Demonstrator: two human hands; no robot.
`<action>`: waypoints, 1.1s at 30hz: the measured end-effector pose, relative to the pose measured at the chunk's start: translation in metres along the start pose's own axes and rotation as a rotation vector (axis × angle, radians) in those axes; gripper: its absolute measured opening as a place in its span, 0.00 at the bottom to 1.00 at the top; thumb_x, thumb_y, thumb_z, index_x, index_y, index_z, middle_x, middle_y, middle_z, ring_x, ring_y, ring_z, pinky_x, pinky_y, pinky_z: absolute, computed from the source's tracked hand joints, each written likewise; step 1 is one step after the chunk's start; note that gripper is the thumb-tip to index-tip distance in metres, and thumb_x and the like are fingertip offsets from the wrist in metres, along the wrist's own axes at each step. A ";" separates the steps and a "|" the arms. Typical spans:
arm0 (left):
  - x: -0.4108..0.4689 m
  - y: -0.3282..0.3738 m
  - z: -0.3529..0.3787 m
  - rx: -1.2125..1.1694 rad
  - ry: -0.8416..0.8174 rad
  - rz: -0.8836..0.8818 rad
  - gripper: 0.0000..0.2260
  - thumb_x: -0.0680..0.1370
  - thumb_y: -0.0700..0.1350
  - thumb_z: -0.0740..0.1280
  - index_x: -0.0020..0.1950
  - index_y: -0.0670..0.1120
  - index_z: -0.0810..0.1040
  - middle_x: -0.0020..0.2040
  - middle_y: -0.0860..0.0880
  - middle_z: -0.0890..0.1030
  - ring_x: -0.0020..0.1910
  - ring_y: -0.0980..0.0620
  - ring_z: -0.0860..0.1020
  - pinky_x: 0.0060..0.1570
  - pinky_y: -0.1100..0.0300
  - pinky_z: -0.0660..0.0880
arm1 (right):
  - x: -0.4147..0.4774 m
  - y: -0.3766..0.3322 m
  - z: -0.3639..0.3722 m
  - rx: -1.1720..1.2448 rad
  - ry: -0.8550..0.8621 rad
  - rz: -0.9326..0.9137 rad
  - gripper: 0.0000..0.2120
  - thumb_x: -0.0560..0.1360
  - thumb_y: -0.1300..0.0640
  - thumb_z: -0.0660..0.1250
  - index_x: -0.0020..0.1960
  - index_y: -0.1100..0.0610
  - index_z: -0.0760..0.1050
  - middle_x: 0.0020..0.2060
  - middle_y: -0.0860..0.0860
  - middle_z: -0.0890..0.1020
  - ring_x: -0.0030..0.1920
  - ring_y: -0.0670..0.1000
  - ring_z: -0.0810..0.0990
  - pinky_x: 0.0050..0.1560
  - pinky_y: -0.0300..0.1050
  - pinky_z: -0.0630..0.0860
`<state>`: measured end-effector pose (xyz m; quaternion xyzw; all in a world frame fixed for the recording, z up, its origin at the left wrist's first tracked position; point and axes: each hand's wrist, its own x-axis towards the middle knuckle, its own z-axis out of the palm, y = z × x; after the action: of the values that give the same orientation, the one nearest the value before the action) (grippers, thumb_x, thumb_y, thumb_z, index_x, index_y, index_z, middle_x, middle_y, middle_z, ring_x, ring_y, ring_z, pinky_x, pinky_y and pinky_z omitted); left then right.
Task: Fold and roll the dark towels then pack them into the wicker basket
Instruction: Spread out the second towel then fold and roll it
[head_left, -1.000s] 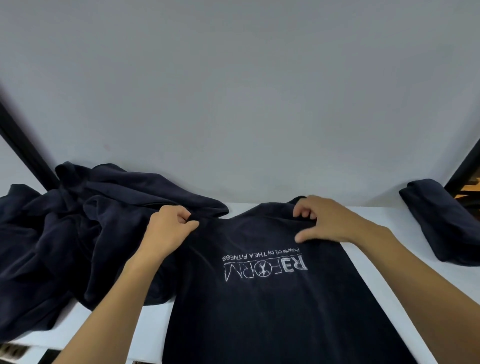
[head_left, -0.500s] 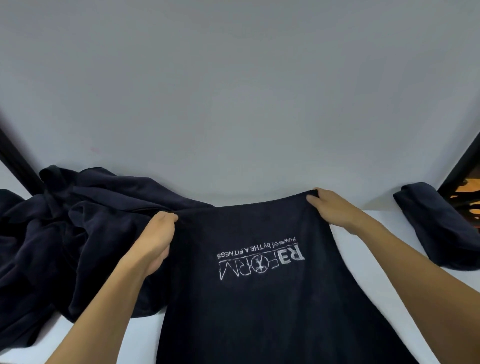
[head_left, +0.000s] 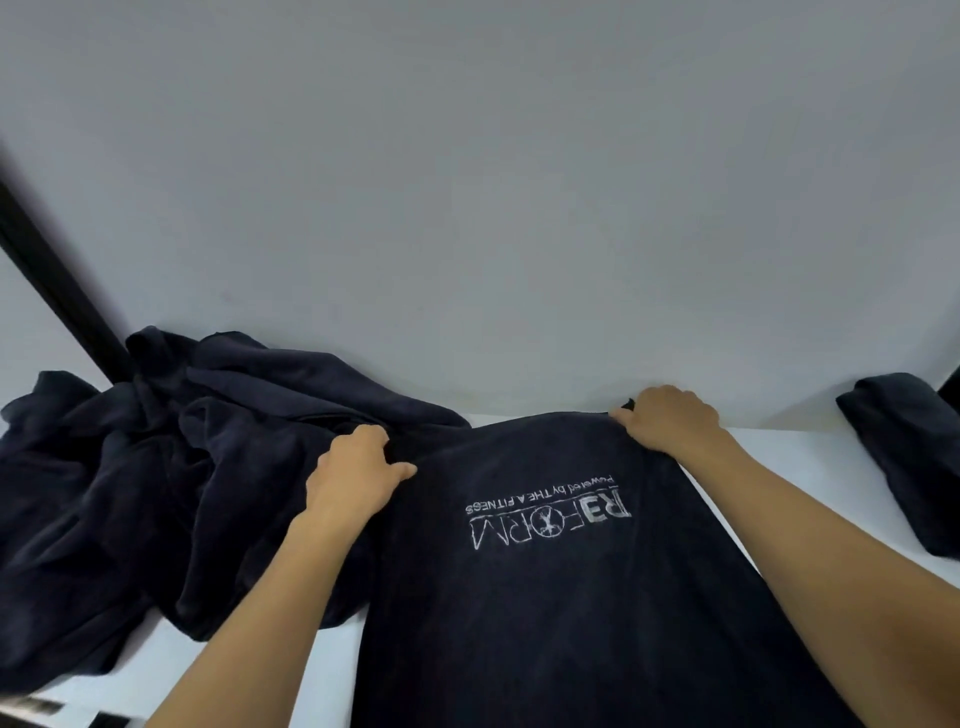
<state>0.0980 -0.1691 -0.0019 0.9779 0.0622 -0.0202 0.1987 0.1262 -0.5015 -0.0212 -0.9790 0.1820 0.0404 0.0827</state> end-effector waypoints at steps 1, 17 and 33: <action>-0.001 0.004 -0.001 0.027 -0.023 -0.004 0.21 0.75 0.53 0.71 0.63 0.46 0.72 0.59 0.45 0.77 0.56 0.42 0.77 0.46 0.54 0.71 | 0.002 -0.001 -0.001 0.047 -0.037 -0.012 0.19 0.78 0.41 0.59 0.44 0.57 0.73 0.51 0.54 0.78 0.53 0.58 0.77 0.48 0.48 0.71; 0.000 0.007 -0.036 -0.841 -0.417 0.037 0.04 0.71 0.37 0.64 0.42 0.44 0.71 0.43 0.43 0.73 0.43 0.45 0.71 0.43 0.50 0.74 | -0.046 0.010 -0.092 1.103 -0.178 -0.081 0.17 0.72 0.67 0.72 0.59 0.56 0.77 0.51 0.54 0.82 0.50 0.52 0.82 0.46 0.44 0.78; -0.016 0.012 0.001 -0.292 -0.382 0.311 0.14 0.69 0.51 0.75 0.36 0.42 0.77 0.33 0.46 0.79 0.36 0.53 0.77 0.43 0.53 0.76 | -0.093 0.042 -0.102 1.095 -0.066 -0.139 0.10 0.74 0.66 0.71 0.54 0.60 0.81 0.50 0.55 0.85 0.49 0.52 0.83 0.47 0.42 0.78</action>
<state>0.0835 -0.1826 0.0027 0.9152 -0.1251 -0.1641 0.3462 0.0296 -0.5253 0.0831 -0.8008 0.1088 -0.0351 0.5880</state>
